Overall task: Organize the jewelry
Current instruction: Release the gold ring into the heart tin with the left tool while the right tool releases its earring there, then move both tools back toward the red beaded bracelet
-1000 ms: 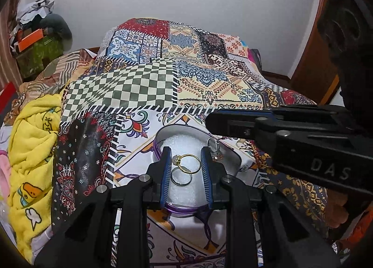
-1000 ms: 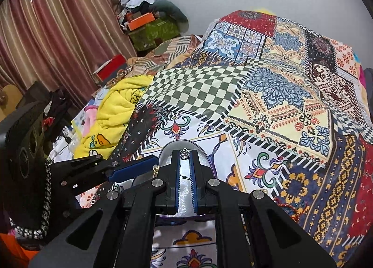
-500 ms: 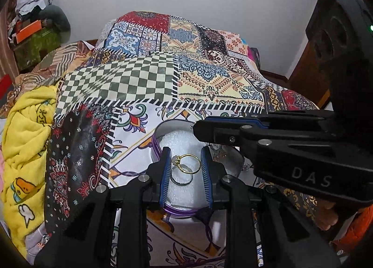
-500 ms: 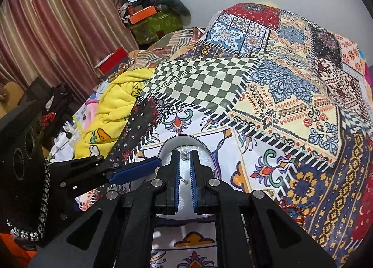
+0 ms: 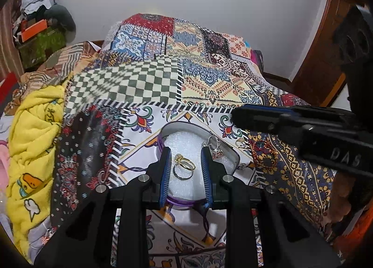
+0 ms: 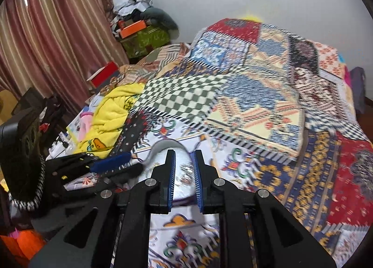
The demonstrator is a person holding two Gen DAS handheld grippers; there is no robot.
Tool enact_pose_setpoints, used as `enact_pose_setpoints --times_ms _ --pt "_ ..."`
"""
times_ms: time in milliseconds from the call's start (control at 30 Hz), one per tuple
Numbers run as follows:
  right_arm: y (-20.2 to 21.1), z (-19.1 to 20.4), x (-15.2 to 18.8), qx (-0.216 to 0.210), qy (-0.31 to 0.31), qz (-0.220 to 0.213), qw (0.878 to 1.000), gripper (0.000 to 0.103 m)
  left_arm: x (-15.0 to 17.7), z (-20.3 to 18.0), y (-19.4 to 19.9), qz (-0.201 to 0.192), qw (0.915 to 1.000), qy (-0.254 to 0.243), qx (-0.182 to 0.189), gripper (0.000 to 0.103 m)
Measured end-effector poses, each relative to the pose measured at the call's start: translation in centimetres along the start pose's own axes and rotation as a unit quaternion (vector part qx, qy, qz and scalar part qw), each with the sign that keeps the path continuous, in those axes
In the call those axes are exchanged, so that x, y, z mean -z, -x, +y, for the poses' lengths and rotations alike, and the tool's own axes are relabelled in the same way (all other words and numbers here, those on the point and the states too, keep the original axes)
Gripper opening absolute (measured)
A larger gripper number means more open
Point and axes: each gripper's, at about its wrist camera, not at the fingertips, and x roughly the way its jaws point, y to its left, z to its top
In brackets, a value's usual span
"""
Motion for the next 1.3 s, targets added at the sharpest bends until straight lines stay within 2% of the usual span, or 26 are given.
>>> enact_pose_setpoints --times_ms 233,300,367,467,600,900,1300 --pt "3.1 -2.0 1.8 0.045 -0.019 -0.006 0.999 0.015 0.1 -0.5 2.7 -0.012 0.9998 -0.003 -0.013 0.024" --pt "3.7 -2.7 2.5 0.056 -0.028 -0.002 0.998 0.029 0.3 -0.9 3.2 -0.012 0.9998 -0.006 -0.016 0.024" --pt "4.4 -3.4 3.4 0.068 -0.036 -0.001 0.997 0.037 0.6 -1.5 3.7 -0.012 0.9998 -0.009 -0.015 0.025" --pt "5.4 -4.3 4.7 0.085 -0.043 0.001 0.995 0.038 1.0 -2.3 4.0 -0.009 0.9998 -0.012 -0.014 0.029" --pt "6.1 -5.4 6.2 0.098 -0.051 0.009 0.994 0.038 1.8 -3.7 3.8 0.003 0.9998 -0.018 -0.010 0.029" --pt "6.0 -7.9 8.6 0.102 -0.074 0.035 0.991 0.041 3.1 -6.9 0.2 0.053 0.9981 -0.029 0.013 0.029" --pt "3.2 -8.6 8.7 0.083 -0.068 0.059 0.992 0.042 3.2 -7.4 -5.3 0.105 0.9938 -0.005 0.034 0.029"
